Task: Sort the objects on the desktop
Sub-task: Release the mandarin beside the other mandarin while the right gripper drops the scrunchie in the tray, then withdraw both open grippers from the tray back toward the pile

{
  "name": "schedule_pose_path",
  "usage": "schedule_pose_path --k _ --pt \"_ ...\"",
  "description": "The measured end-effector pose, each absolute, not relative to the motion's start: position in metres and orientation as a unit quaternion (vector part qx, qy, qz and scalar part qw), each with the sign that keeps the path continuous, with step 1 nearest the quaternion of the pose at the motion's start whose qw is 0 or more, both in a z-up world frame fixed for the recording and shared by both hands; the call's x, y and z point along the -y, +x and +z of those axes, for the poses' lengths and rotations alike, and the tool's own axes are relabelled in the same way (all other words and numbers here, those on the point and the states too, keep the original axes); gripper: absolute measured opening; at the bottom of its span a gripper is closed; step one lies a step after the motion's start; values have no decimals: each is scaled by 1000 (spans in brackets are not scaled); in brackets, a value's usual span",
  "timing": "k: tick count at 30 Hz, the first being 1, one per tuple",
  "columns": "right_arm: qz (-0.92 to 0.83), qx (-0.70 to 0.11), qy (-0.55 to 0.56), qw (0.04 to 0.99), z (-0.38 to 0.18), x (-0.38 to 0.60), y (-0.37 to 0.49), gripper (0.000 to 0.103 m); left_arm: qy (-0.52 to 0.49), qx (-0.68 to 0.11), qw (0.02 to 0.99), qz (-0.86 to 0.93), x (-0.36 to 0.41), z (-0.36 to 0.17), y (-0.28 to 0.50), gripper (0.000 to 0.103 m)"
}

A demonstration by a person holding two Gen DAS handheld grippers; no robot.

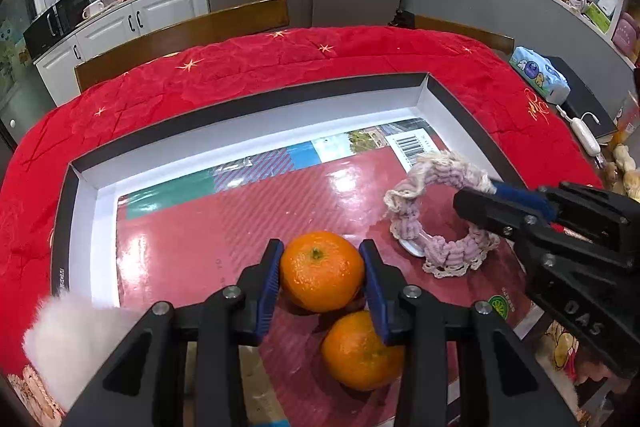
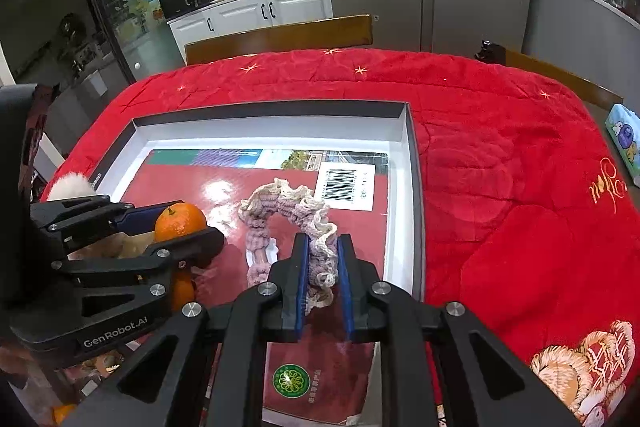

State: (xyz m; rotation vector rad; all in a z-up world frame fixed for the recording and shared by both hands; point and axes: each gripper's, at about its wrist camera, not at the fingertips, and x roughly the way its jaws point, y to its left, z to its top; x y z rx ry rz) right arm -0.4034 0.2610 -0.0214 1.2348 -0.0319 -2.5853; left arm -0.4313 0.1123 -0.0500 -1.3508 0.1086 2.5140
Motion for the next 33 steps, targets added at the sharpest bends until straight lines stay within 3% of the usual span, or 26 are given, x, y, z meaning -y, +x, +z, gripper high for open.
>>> schedule_pose_path --k 1,5,6,8,10,12,13,15,33 --pt "-896 15 420 142 -20 -262 -403 17 -469 -36 140 871 -113 -50 -432 39" --pt "-909 7 394 135 -9 -262 -397 46 -472 -40 134 871 -113 -50 -431 40" --pt "-910 7 392 133 -8 -261 -397 53 -470 -42 136 871 -114 -50 -430 45" --pt "-911 6 390 133 -6 -261 -396 57 -463 -42 143 874 -115 -45 -427 62" --pt "-911 9 390 133 -4 -262 -396 65 -455 -43 150 877 -115 -41 -424 87" --pt "-912 19 387 133 -1 -265 -395 80 -457 -40 158 874 -116 -38 -423 103" --pt "-912 24 387 136 0 -267 -395 84 -456 -37 162 874 -116 -37 -421 103" --pt "-912 31 383 142 4 -270 -393 103 -453 -41 161 876 -117 -35 -421 103" --pt "-923 45 354 143 35 -278 -379 103 -438 -40 168 882 -119 -8 -407 103"
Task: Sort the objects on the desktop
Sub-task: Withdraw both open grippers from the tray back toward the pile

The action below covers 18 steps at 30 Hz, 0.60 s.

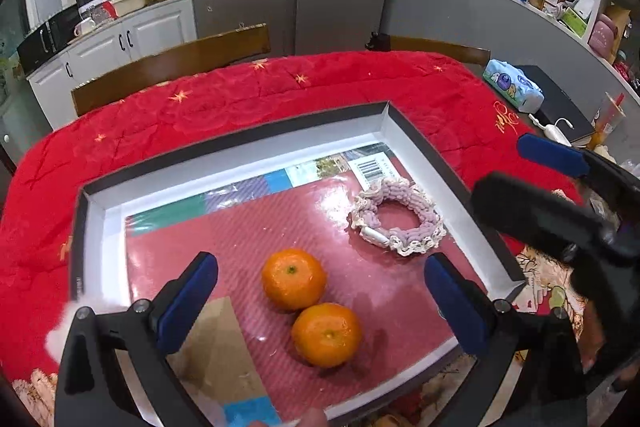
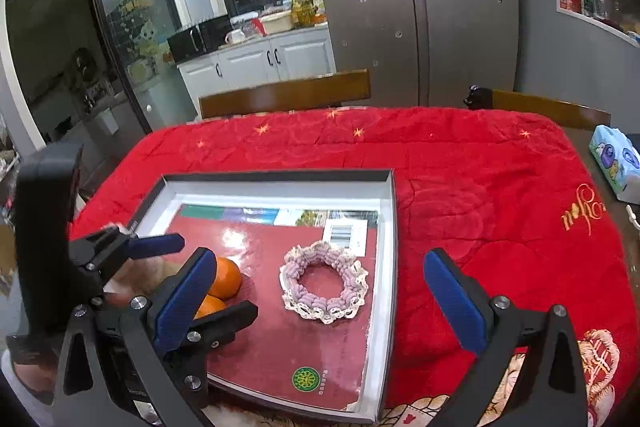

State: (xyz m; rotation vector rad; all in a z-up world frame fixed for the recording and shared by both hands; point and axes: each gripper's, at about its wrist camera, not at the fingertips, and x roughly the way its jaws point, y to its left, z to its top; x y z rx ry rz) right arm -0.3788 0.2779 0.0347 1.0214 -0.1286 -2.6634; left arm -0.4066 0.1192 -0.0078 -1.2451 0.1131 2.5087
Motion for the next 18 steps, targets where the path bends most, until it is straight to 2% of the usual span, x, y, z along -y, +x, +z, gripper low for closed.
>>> schedule_pose_path --k 18 --pt "-945 53 288 142 128 -264 -285 103 -360 -41 134 922 -69 99 -289 103"
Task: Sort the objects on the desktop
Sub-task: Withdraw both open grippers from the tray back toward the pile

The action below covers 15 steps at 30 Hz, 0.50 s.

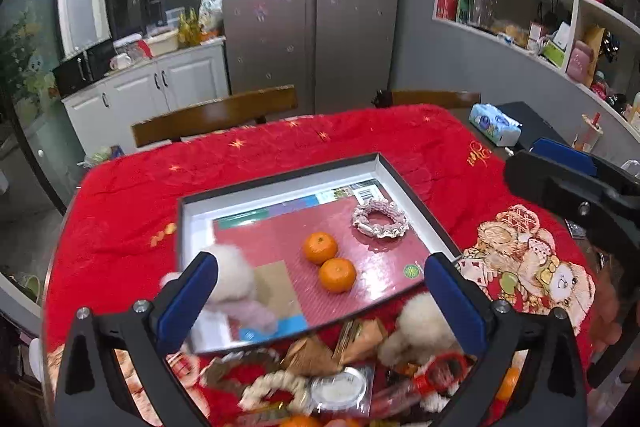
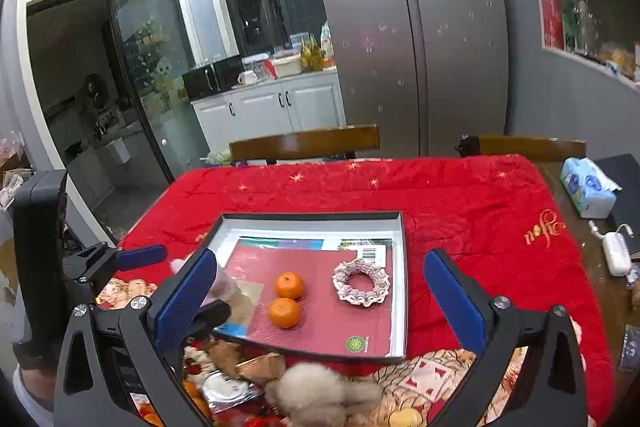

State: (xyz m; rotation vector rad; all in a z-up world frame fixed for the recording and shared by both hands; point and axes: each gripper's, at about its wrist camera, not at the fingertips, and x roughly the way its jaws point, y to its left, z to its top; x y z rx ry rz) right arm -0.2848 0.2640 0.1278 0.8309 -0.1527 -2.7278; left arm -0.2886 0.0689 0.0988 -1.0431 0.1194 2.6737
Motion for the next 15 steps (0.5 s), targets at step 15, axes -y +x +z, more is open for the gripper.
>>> schedule_pose_path --k 15 --pt "-951 57 262 153 147 -243 -182 103 -307 -29 116 944 -28 138 -156 103"
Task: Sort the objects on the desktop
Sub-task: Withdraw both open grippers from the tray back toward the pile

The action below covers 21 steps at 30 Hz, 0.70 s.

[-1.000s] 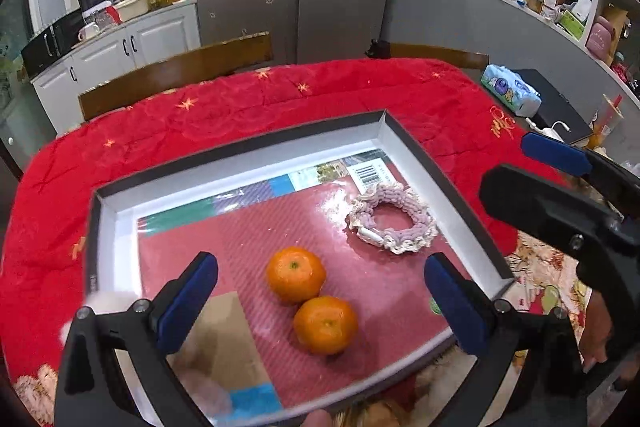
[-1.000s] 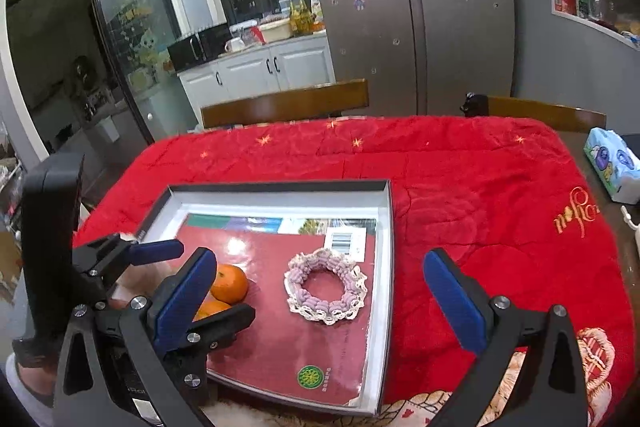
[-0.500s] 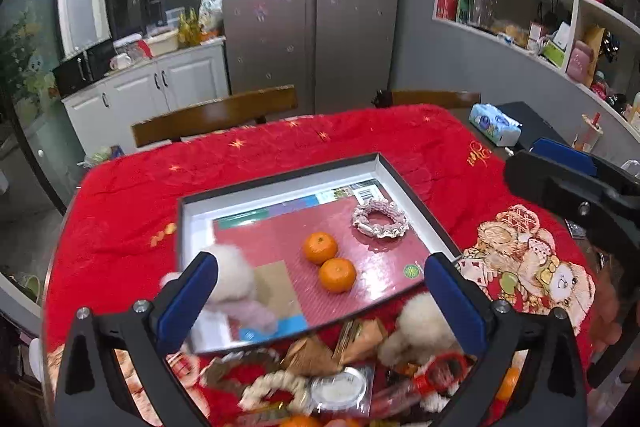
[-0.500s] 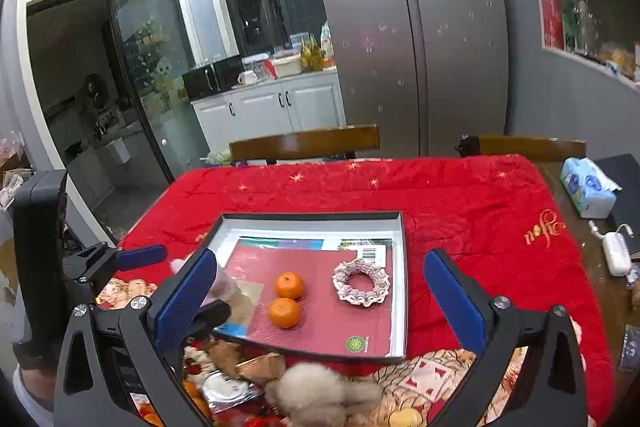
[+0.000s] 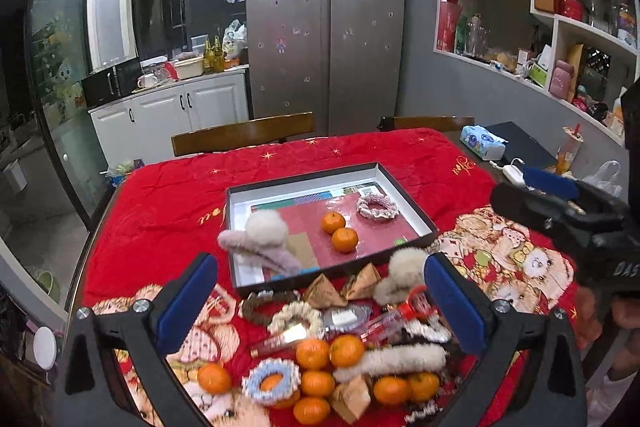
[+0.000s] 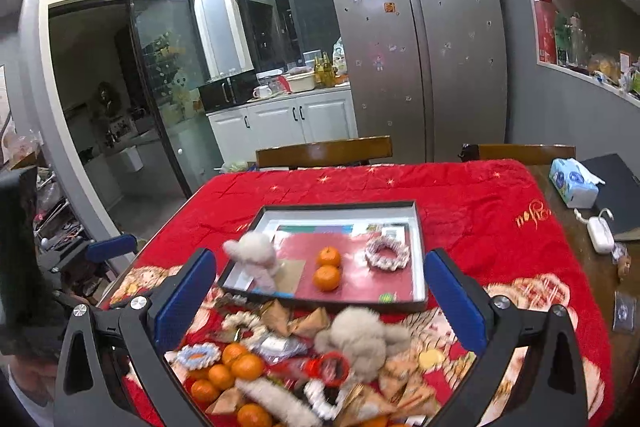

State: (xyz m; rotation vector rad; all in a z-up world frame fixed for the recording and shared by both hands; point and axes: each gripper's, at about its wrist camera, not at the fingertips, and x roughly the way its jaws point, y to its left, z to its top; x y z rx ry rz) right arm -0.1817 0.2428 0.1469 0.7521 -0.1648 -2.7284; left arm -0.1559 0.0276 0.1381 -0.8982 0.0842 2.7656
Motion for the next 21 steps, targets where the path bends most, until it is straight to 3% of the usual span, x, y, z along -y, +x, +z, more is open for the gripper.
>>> schedule_pose_path --k 9,21 --pt "-957 62 247 142 124 -240 -124 103 -276 -13 124 953 -14 120 -81 103" --pt "-967 61 234 85 68 -256 -49 103 -303 6 88 949 11 32 -3 103"
